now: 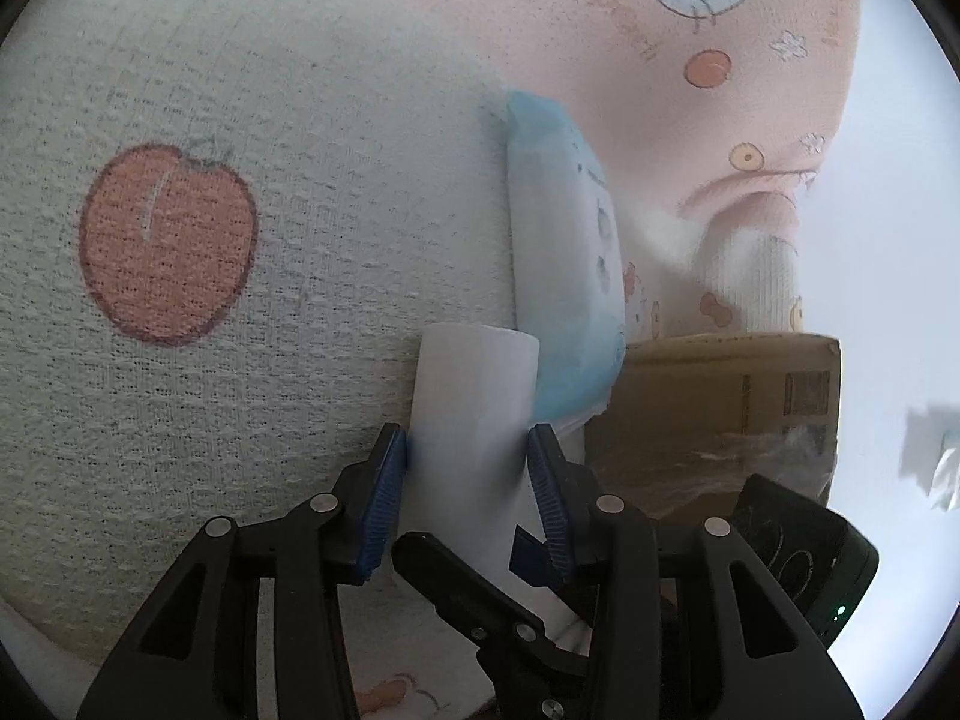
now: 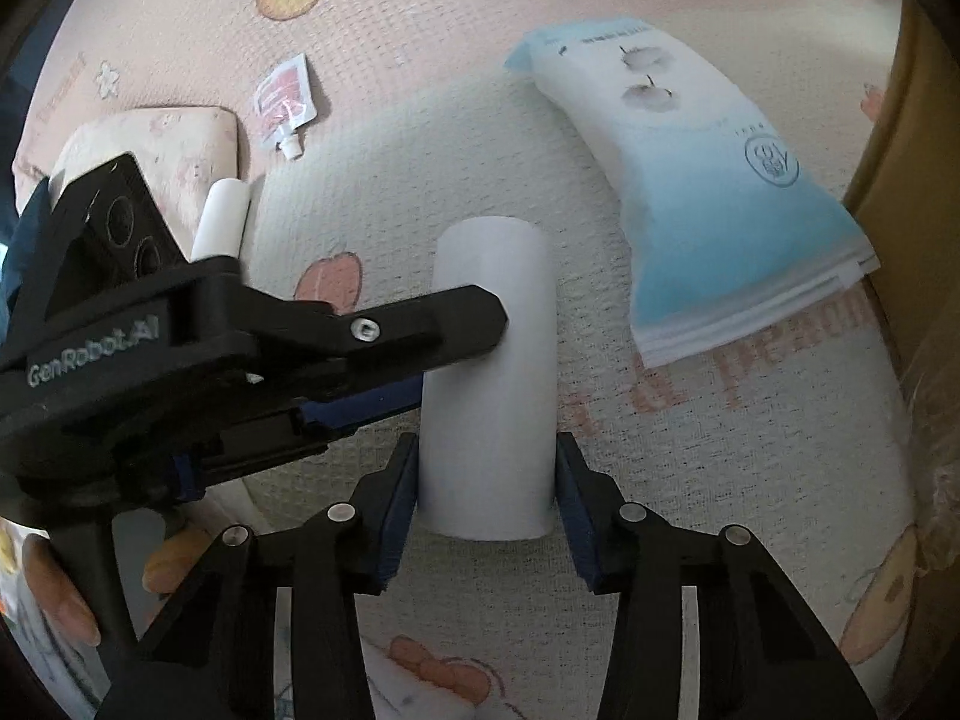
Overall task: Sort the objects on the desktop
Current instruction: 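Carry the held paper tube with the left gripper to the cardboard box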
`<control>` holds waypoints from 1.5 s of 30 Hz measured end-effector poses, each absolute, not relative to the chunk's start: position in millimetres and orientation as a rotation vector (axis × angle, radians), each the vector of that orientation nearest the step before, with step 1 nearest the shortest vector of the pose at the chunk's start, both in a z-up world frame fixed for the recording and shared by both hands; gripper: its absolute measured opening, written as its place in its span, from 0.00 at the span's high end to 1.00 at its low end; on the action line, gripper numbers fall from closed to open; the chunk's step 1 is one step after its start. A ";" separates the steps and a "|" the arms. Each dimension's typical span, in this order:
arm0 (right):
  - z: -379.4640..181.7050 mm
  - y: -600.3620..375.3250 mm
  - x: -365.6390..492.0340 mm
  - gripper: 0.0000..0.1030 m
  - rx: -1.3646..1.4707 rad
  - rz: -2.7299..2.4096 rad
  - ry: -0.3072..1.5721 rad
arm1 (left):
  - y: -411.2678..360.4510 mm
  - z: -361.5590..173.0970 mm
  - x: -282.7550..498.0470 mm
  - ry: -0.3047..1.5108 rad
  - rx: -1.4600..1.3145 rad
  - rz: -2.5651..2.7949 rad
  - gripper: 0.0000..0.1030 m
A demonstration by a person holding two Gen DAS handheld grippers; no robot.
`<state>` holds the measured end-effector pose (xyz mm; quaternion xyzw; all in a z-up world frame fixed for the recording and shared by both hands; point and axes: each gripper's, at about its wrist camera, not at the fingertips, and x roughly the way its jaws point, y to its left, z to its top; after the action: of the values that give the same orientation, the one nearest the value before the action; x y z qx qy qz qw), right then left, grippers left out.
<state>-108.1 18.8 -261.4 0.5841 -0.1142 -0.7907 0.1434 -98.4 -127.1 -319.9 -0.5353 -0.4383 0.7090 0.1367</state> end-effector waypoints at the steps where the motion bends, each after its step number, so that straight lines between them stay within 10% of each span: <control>1: -260.9 19.2 -107.5 0.60 1.681 -2.279 -0.332 | -126.1 -317.8 -97.5 -1.257 -1.540 2.060 0.56; 45: -54.9 115.6 -28.9 0.59 1.069 -2.722 -0.158 | 23.5 -89.5 -75.4 -0.649 -1.029 2.286 0.56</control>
<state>-28.9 115.6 -54.9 0.3630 -0.0535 -0.9241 0.1065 -75.4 23.5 -89.5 -0.3823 -0.2412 0.8493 0.2728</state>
